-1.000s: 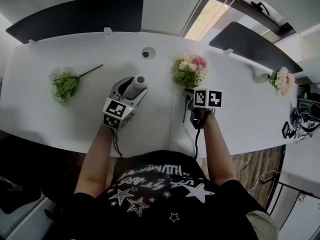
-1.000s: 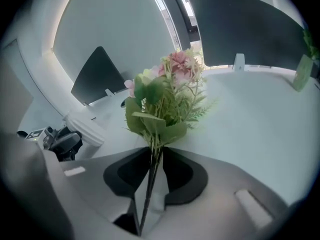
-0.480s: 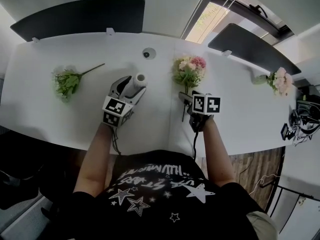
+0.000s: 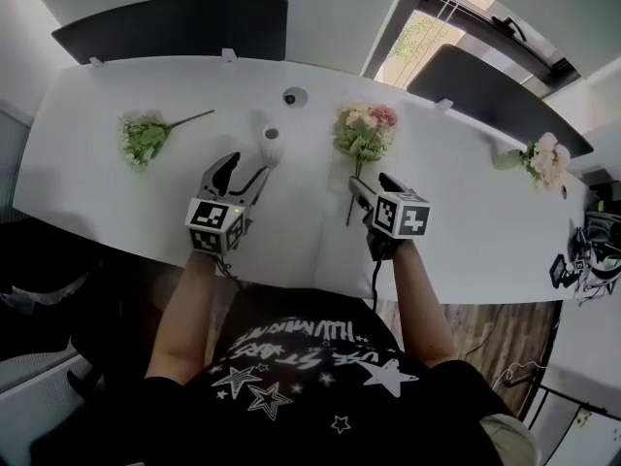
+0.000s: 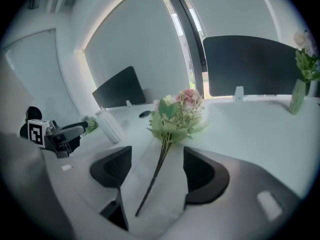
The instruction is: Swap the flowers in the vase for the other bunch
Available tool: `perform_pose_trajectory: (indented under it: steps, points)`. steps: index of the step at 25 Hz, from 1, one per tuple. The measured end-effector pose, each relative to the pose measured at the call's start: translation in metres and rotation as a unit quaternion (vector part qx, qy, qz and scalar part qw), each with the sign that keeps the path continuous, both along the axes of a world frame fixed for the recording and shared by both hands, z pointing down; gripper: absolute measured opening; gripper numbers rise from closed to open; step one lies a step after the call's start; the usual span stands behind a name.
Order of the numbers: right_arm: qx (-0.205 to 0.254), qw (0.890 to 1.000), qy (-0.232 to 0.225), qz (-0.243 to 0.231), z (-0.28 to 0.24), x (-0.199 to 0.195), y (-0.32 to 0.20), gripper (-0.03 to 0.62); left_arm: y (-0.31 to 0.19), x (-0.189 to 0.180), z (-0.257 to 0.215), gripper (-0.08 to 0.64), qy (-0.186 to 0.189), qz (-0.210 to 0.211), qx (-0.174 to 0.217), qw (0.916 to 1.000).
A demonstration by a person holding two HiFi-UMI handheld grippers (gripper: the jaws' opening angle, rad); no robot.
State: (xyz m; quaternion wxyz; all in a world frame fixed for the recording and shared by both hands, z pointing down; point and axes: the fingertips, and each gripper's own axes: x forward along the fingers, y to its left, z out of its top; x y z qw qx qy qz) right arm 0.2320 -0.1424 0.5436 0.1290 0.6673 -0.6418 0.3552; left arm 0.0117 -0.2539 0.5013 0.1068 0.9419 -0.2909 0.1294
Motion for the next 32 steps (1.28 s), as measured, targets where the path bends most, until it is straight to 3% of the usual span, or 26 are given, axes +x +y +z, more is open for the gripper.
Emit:
perform_pose_trajectory:
  steps: [2, 4, 6, 8, 14, 19, 23, 32]
  points:
    - [0.017, 1.0, -0.004, -0.012, -0.008, 0.0, 0.007, 0.299, 0.012, -0.005, -0.01, 0.261, 0.006, -0.025, 0.0, 0.9997]
    - [0.031, 0.999, -0.003, -0.016, -0.016, 0.004, 0.016, 0.231, 0.024, -0.011, -0.019, 0.149, 0.007, -0.054, 0.006, 0.9985]
    - [0.04, 0.999, 0.003, -0.023, -0.023, 0.009, 0.023, 0.133, 0.036, -0.018, -0.028, 0.06, 0.011, -0.084, 0.013, 0.9963]
    - [0.052, 0.998, 0.012, -0.035, -0.03, 0.011, 0.028, 0.007, 0.048, -0.024, -0.037, 0.027, 0.017, -0.109, 0.017, 0.9937]
    - [0.096, 0.994, 0.0, -0.056, -0.04, 0.004, 0.042, 0.002, 0.082, -0.041, -0.05, 0.006, 0.025, -0.155, 0.026, 0.9872]
    - [0.103, 0.99, 0.001, -0.098, -0.042, -0.029, 0.041, 0.002, 0.084, -0.068, -0.059, 0.006, 0.007, -0.194, 0.063, 0.979]
    - [0.115, 0.983, -0.004, -0.145, -0.052, -0.073, 0.025, 0.002, 0.067, -0.093, -0.06, 0.006, 0.033, -0.215, 0.064, 0.9739]
    - [0.134, 0.963, -0.045, -0.228, -0.071, -0.213, -0.054, 0.002, -0.01, -0.17, -0.061, 0.006, 0.052, -0.218, 0.046, 0.9734]
